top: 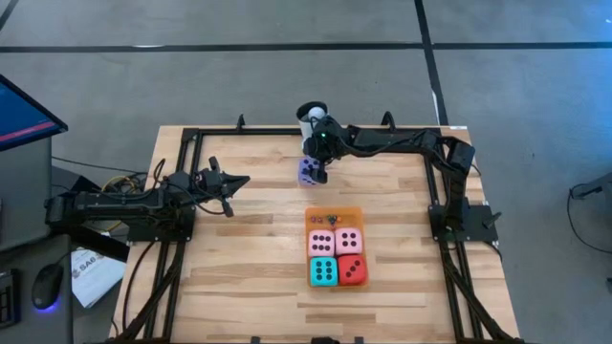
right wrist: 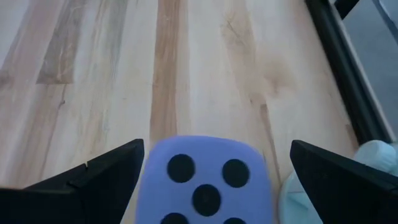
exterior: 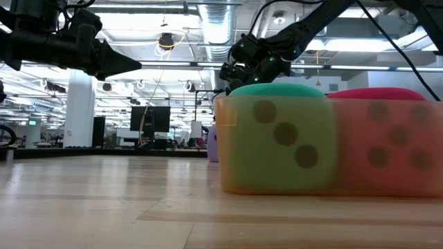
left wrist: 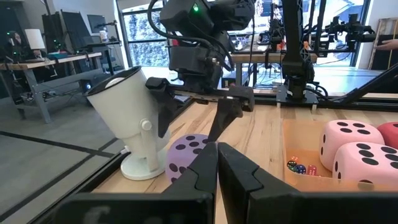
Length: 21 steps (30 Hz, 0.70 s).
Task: Pick & Place Dice
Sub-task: Put the large purple dice into the orange bin
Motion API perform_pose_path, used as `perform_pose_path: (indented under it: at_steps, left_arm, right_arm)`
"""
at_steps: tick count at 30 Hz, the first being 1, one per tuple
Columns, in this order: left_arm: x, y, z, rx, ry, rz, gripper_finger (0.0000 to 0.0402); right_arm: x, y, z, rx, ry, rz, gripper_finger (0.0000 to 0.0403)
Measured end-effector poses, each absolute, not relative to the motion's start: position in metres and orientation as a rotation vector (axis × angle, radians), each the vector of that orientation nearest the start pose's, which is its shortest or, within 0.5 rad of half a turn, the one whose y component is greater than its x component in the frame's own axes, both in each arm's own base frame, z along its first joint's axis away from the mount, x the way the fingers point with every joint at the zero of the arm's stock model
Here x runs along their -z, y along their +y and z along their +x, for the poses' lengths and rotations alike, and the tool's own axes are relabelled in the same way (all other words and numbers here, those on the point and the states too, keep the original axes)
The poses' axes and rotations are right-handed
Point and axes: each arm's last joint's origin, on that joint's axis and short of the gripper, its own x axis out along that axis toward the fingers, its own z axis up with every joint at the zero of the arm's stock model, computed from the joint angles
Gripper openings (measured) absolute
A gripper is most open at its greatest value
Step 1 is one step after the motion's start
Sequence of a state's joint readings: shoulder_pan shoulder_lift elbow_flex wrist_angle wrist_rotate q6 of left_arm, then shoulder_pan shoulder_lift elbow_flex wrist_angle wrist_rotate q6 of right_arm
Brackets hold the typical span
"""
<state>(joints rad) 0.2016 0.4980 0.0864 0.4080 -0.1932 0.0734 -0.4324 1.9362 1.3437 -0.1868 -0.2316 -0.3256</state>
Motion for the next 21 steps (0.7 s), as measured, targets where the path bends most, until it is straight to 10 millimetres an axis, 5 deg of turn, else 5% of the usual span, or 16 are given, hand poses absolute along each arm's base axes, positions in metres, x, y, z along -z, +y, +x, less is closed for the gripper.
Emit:
perform_pose_path:
  at_steps: [21]
  left_arm:
    - [-0.1862,0.0320,0.1290,-0.394,0.018,0.072,0.0001]
  right_arm:
    - [-0.1925,-0.1657,0.3815,0.052,0.804,-0.034,0.0400]
